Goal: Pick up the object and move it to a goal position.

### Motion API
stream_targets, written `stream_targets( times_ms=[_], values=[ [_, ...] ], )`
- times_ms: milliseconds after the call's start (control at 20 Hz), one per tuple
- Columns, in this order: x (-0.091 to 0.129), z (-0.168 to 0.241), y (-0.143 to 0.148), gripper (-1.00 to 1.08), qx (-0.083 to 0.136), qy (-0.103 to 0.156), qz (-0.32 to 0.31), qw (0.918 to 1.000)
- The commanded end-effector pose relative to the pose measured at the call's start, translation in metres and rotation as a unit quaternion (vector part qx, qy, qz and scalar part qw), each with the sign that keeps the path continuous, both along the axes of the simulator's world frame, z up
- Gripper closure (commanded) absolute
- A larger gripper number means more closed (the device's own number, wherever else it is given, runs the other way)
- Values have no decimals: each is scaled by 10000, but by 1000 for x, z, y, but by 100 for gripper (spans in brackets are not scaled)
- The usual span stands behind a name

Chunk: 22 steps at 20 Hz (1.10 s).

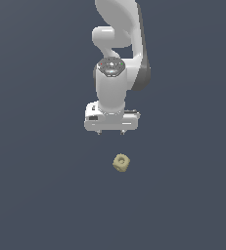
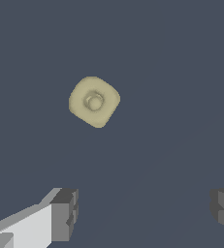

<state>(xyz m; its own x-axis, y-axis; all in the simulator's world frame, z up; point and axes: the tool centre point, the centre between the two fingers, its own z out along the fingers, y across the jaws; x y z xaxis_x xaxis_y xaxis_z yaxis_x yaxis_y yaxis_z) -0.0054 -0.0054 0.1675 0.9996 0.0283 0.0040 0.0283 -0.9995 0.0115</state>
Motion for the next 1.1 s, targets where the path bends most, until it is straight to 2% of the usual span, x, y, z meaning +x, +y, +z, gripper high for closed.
stream_targets(
  times_ms=[0,500,1050],
  values=[
    [0,0,0,-92,0,0,0,10000],
    [-3,-2,19,-92,-15,91,254,9996],
    [-1,-3,19,-92,-11,89,180,9998]
  ],
)
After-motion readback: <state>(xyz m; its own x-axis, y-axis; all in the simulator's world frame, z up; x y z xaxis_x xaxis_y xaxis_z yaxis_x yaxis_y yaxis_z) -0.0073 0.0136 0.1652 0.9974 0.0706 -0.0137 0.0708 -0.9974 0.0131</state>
